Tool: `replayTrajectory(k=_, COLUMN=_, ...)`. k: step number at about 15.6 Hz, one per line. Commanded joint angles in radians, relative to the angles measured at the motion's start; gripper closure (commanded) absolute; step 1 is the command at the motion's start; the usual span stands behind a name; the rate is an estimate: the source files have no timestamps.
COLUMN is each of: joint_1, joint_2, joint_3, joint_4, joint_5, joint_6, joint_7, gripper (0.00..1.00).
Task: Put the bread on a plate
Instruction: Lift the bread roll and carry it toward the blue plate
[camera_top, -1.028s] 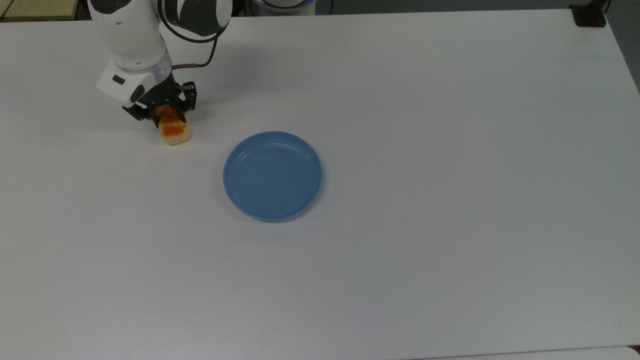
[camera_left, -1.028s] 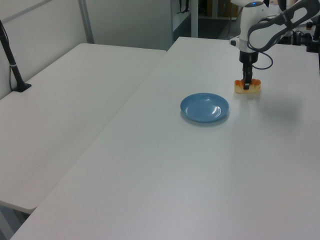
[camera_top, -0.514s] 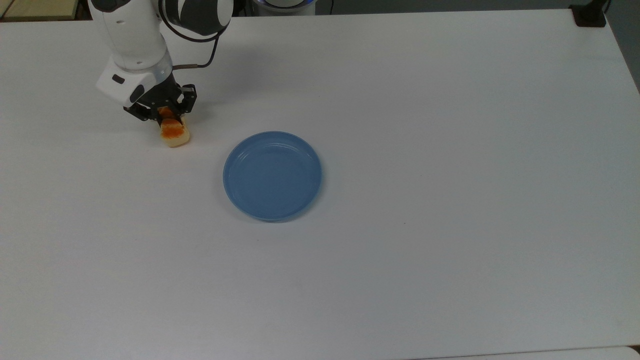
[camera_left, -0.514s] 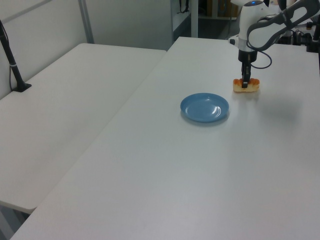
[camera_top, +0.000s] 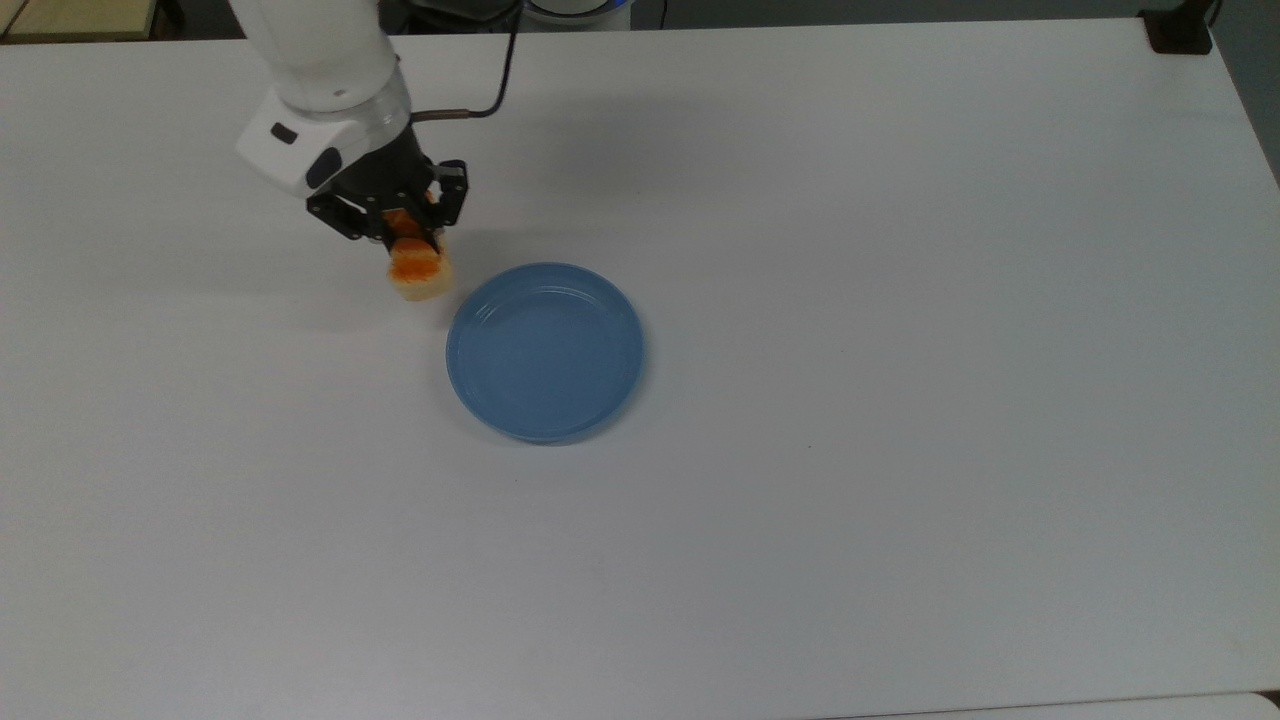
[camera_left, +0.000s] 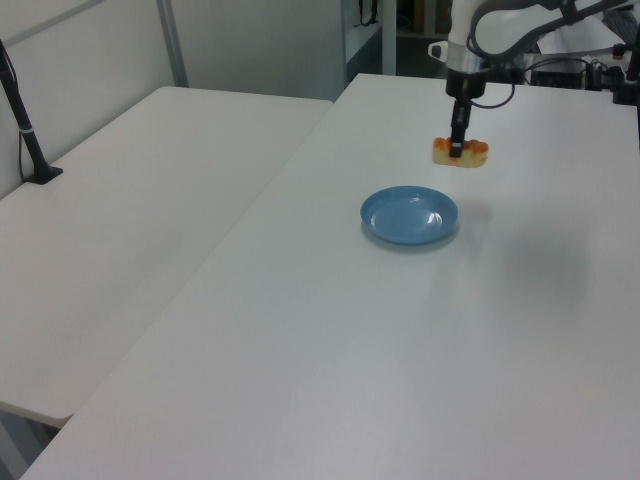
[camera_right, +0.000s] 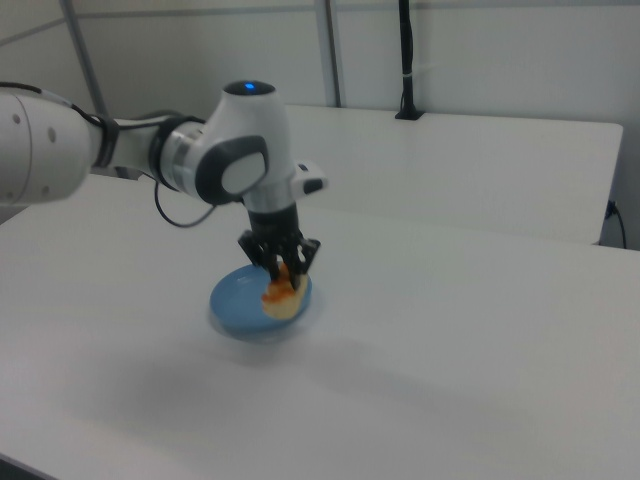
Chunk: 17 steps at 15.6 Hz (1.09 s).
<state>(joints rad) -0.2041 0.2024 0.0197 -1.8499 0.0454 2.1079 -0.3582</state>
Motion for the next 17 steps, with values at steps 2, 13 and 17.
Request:
replayTrajectory(k=2, joint_1=0.135, joint_2=0.034, joint_3=-0.011, joint_4=0.060, joint_5=0.008, joint_6=-0.020, joint_7=0.287, gripper=0.65)
replayTrajectory(k=13, joint_1=0.172, joint_2=0.054, joint_3=-0.014, joint_4=0.213, joint_5=-0.028, joint_6=-0.178, joint_7=0.539, gripper=0.67)
replayTrajectory(k=17, joint_1=0.180, joint_2=0.083, joint_3=-0.014, joint_4=0.213, joint_5=-0.071, joint_6=-0.169, joint_7=0.610, gripper=0.67)
